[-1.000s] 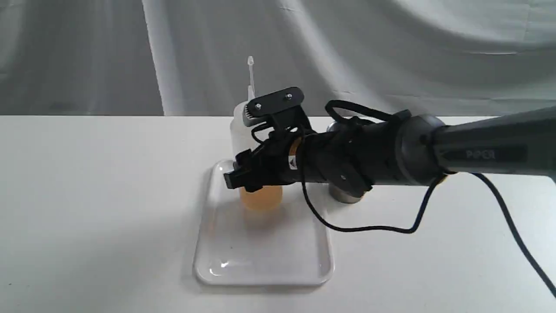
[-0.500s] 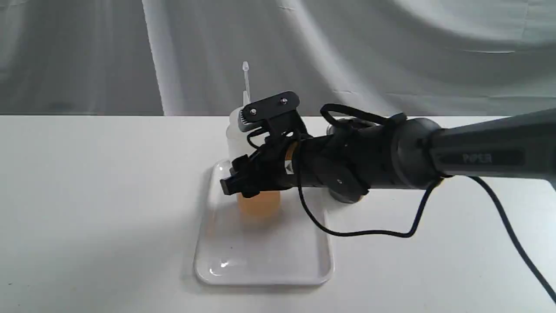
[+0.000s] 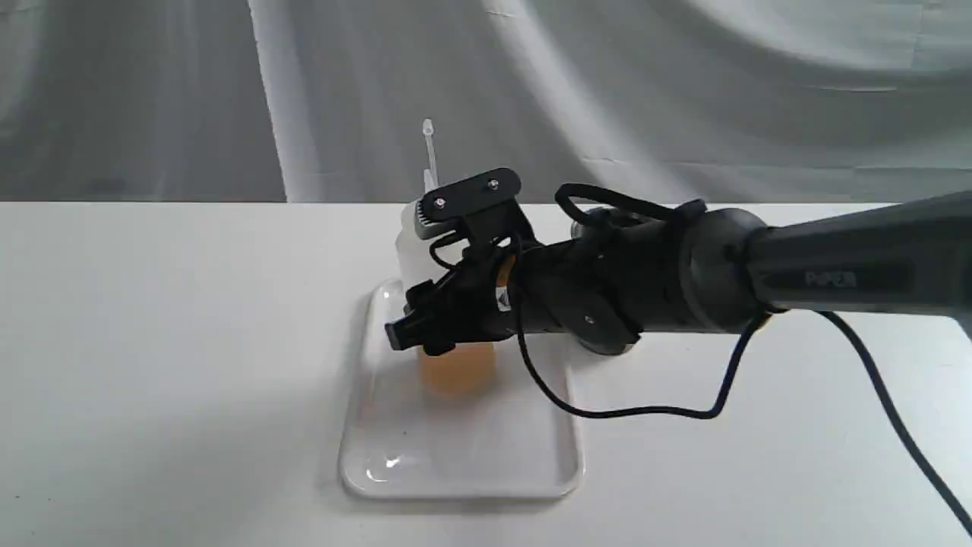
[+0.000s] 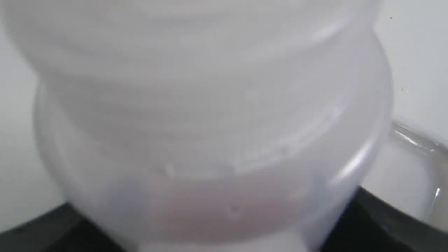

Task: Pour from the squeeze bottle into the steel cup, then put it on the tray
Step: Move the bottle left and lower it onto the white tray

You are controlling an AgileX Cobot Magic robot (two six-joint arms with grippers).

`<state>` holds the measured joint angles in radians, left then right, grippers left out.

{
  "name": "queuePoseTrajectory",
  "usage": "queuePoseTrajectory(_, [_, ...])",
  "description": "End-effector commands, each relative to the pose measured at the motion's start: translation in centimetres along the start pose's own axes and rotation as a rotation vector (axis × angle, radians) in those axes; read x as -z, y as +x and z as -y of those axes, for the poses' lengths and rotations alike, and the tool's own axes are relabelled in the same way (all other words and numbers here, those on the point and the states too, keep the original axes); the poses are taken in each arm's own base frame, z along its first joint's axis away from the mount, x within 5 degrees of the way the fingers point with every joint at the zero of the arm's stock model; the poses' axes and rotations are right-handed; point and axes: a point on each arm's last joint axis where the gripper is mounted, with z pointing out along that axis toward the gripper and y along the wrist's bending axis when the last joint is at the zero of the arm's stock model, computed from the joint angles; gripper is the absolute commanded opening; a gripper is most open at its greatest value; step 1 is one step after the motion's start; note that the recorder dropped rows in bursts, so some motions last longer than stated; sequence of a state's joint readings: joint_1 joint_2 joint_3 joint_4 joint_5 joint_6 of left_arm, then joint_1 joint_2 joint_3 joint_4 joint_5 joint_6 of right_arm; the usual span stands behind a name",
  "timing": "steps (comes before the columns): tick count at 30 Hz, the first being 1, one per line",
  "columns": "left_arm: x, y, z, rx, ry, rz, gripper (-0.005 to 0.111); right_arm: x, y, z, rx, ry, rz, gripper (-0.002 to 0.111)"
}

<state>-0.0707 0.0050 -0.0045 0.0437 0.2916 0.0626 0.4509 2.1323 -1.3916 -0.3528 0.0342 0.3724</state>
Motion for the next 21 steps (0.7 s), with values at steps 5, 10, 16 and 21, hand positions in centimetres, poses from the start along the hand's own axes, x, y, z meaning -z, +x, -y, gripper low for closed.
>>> queuePoseTrajectory(5, [0.0, 0.06, 0.02, 0.001, 0.002, 0.007, 0.008, 0.36, -0.43, -0.12, 0.03, -0.002, 0.012, 0.044])
queuePoseTrajectory(10, [0.0, 0.06, 0.02, 0.001, 0.002, 0.007, 0.008, 0.36, -0.31, -0.07, 0.039, 0.003, -0.001, 0.046])
queuePoseTrajectory(16, [0.0, 0.06, 0.02, 0.001, 0.002, 0.007, 0.008, 0.37, -0.16, -0.01, 0.047, 0.01, -0.018, 0.074])
queuePoseTrajectory(21, [0.0, 0.06, 0.02, 0.001, 0.002, 0.007, 0.008, 0.37, -0.14, 0.0, 0.047, 0.011, -0.02, 0.092])
